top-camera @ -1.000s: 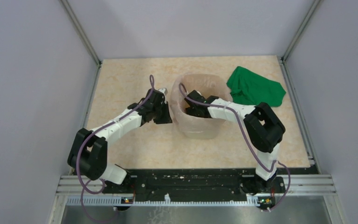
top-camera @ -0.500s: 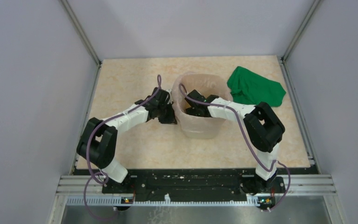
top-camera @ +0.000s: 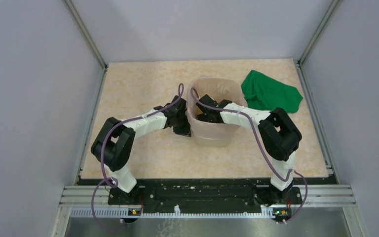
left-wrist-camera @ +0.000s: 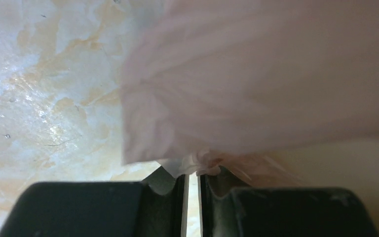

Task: Put the trash bags into the trash bin

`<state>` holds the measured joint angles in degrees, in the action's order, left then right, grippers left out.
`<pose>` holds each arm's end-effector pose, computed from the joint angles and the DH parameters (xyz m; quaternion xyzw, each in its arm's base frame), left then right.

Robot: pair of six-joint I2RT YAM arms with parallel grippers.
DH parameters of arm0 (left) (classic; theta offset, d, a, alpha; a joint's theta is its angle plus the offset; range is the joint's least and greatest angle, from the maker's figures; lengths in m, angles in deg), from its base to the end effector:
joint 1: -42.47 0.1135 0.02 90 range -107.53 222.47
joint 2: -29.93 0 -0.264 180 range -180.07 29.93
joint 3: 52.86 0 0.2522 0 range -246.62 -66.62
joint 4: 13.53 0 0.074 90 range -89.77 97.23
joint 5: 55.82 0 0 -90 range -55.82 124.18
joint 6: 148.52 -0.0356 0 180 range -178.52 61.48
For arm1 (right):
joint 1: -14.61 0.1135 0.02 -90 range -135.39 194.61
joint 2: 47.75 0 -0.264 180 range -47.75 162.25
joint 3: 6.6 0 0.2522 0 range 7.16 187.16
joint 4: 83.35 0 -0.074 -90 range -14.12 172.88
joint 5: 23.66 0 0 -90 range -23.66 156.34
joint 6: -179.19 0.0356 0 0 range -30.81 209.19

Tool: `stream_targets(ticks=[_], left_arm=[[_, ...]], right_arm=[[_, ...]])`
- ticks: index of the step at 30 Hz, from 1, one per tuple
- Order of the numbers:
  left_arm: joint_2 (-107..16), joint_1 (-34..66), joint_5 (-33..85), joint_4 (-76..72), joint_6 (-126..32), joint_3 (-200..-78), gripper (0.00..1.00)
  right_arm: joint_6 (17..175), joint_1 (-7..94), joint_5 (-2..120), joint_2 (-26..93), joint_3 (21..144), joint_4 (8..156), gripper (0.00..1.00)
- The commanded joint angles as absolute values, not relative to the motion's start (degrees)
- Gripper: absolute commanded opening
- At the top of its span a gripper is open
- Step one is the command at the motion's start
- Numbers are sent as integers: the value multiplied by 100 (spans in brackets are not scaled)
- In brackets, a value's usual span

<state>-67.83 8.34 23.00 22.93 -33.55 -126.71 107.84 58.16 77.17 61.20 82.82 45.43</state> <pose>0.2776 -0.1965 0.1782 0.1017 0.9571 -0.2074 0.1749 0.2795 0.2565 0.1760 -0.1962 0.9618 0.0063 0.1906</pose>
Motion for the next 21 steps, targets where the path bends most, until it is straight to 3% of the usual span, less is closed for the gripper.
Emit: stream_targets(ticks=[1,21], left_arm=[[-6941,653,2414,2325,-3556,-12873,16],[-6443,657,2776,2453,-3374,-12634,18]], right_arm=[[10788,5777,7732,6095,8501,4474,90],[10863,5776,7698,5757,8871,4054,89]])
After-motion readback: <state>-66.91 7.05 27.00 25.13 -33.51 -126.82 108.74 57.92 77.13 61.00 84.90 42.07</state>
